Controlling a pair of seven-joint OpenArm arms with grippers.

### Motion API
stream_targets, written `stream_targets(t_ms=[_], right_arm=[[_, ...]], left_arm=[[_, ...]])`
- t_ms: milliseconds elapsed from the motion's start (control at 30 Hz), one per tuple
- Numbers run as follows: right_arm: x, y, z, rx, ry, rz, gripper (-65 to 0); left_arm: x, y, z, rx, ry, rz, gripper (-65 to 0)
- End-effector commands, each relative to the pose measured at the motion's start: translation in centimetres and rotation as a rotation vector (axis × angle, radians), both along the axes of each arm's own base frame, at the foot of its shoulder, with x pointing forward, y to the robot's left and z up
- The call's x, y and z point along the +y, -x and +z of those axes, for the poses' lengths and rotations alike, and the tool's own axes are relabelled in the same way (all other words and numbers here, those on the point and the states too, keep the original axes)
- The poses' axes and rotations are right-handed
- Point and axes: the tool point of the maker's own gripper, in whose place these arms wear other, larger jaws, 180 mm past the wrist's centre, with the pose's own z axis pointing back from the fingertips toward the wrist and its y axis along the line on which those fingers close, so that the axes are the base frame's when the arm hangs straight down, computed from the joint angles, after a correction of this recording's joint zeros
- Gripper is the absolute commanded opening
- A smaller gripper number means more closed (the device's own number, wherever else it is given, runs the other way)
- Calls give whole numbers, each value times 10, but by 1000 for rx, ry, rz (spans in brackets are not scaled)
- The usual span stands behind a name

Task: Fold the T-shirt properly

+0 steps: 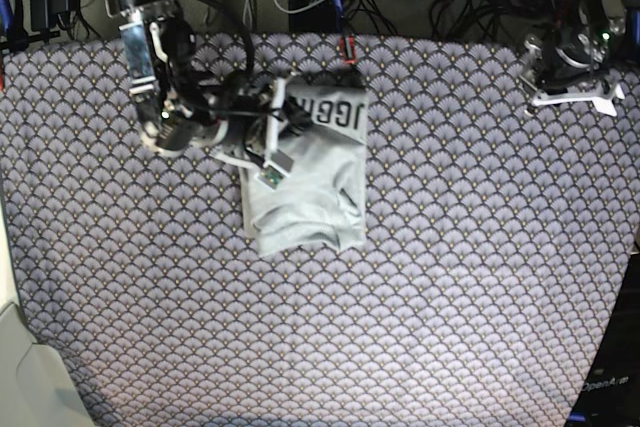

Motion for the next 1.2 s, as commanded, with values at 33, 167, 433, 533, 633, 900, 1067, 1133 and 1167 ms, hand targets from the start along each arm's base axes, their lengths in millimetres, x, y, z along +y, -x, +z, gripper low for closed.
stream_targets(t_ms=[33, 167, 433, 533, 633, 900, 1067, 1133, 1167], right_arm=[[-5, -14, 40, -133, 34, 17, -650], [4, -24, 88, -276, 48, 44, -650], [10, -64, 75, -214, 45, 28, -650], [13, -75, 48, -128, 8, 7, -650], [24, -76, 28, -76, -37, 10, -650], [46, -67, 9, -33, -64, 64, -650], [50, -78, 46, -148, -55, 94, -650], [56, -82, 55, -168, -56, 107, -650], [61, -82, 57, -169, -65, 109, -650]], left_arm=[[3, -3, 7, -19, -18, -7, -456], [3, -5, 8, -24, -18, -7, -456], [4, 3, 4, -4, -20, -6, -456], [4, 6, 3, 3, -20, -6, -456], [4, 6, 3, 4, -21, -5, -456], [5, 7, 3, 7, -26, -4, -456], [5, 5, 3, 3, -26, -4, -456], [5, 4, 4, 0, -23, -4, -456], [5, 4, 4, 0, -23, -4, -456]])
